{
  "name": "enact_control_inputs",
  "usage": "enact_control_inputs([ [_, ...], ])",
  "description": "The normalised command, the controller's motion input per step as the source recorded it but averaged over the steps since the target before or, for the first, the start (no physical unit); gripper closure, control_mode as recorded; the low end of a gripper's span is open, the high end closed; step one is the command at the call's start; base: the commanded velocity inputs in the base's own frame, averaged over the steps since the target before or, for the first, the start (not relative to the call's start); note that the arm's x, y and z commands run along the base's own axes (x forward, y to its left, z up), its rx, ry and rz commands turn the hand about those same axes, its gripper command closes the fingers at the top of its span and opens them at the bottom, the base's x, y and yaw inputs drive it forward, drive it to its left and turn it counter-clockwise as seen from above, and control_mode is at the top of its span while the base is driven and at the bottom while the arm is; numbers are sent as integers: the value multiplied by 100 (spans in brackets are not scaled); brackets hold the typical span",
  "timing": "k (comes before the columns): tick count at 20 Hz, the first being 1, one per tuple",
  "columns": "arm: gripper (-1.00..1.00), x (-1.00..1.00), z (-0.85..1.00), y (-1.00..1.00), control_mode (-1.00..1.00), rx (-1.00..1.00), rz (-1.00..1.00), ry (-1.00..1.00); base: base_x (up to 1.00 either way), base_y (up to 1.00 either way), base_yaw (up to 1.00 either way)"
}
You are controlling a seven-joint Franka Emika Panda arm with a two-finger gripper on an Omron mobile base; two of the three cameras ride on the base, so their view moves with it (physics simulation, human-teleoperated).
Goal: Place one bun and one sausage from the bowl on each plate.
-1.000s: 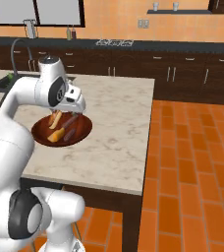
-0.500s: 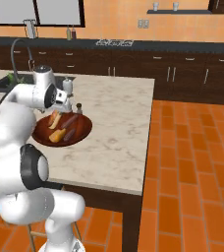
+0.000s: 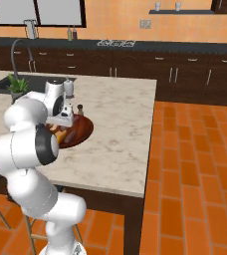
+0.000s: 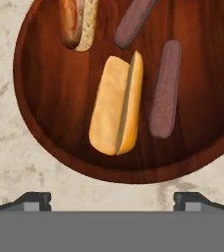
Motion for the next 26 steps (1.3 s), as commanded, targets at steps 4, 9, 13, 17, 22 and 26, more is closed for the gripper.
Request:
enact_control_inputs([
  [4,-100,0,-45,4,-100,-10,-12,24,0,0,0],
  [9,-100,40,-31,15,-100,-3,-8,0,0,0,0],
  [13,-100,39,-47,3,-100,-4,-14,0,0,0,0],
  [17,-100,14,-53,0,-100,-11,-16,5,0,0,0],
  [22,-100,1,-31,1,-100,-3,-10,0,0,0,0],
  [26,100,0,-28,0,-100,0,-8,0,0,0,0],
])
